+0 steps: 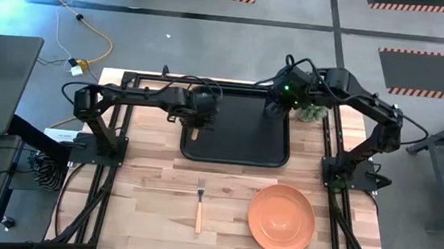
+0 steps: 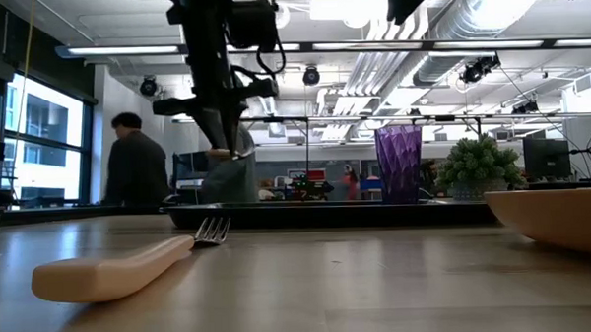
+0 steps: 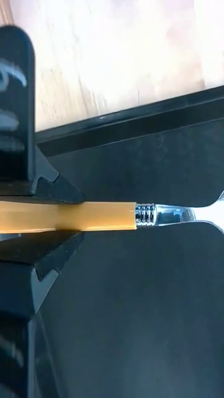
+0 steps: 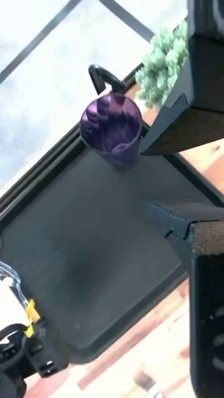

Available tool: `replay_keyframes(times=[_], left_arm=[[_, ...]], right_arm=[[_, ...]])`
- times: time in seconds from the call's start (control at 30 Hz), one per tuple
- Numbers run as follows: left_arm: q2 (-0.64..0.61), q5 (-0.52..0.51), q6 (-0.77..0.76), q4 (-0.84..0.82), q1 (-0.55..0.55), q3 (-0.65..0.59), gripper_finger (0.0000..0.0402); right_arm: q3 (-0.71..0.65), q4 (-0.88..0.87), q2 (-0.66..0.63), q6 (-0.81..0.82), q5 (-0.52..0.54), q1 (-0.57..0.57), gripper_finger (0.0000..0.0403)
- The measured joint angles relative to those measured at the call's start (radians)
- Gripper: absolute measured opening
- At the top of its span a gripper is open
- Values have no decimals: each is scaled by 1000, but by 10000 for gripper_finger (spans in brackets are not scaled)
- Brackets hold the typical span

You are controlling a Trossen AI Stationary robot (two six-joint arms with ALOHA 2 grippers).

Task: Pick and place plate/cup/fork/spoon on tray
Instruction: Put the yellow spoon on the left of the black serving tray

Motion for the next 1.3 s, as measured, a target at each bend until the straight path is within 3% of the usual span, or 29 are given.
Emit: replay_keyframes(times=[0.27,0.63,1.3], left_arm=[[83,7,-70,32,-1,0,47],[171,23,-137,81,0,-22,47],[176,44,-147,141,6,-113,47]], right_arm=[[0,-25,-3,-138,-1,-66,122],[0,-36,-2,-174,-2,-89,122],[0,-37,-2,-191,-4,-89,122]])
